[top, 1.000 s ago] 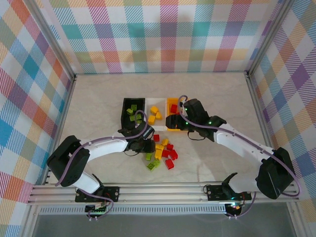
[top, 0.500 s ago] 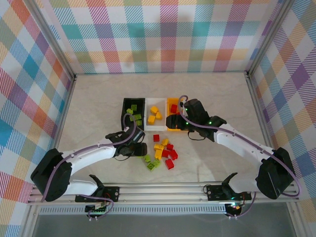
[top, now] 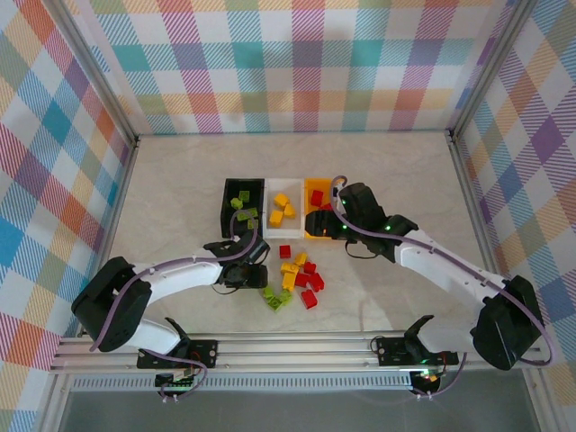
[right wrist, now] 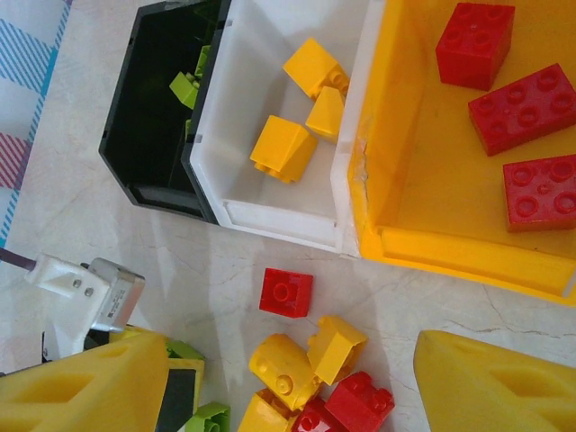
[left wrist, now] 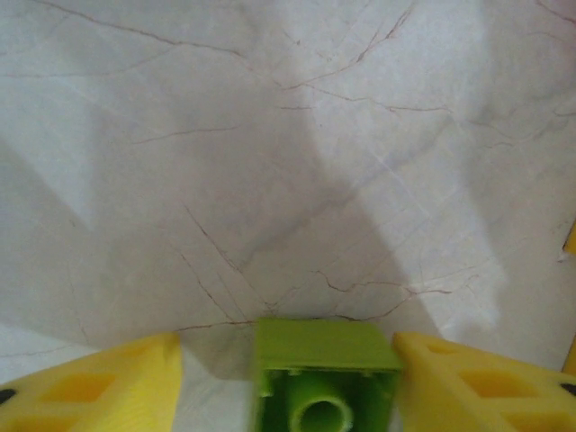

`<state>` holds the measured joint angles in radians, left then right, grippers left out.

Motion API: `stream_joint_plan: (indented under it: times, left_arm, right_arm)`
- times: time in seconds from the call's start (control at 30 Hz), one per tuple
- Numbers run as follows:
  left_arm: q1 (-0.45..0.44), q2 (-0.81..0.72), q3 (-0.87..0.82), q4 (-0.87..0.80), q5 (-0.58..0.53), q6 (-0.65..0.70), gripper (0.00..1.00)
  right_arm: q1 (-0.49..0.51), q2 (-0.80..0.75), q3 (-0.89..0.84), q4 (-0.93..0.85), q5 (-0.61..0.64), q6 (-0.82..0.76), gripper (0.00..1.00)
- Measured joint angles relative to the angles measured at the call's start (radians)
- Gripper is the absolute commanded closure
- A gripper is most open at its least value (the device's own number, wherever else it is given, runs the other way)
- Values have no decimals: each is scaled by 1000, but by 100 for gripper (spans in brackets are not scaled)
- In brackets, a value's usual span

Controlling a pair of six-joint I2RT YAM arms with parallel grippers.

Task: Sort the legos into containers by color

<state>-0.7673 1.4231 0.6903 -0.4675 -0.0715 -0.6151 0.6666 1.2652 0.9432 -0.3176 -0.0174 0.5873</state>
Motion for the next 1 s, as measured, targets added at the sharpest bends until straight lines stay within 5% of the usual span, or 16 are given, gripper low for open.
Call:
stream_joint_plan:
  times: [0.2, 0.47, 0.67, 1.0]
  left_arm:
    - [-4, -13, -13, 3, -5, -13, 66]
    - [14, -101, 63, -85, -43, -19, 63]
    - [155, -114, 295, -99, -148, 24, 60]
    - [285, 249, 564, -29, -185, 74, 59]
  right_arm:
    - [-5, -1, -1, 0, 3, 4, 27]
    - [-6, -7, -19, 0, 3, 7, 27]
    - [-10, -16, -40, -2, 4, 8, 27]
    - [-19, -30, -51, -6, 10, 16, 26]
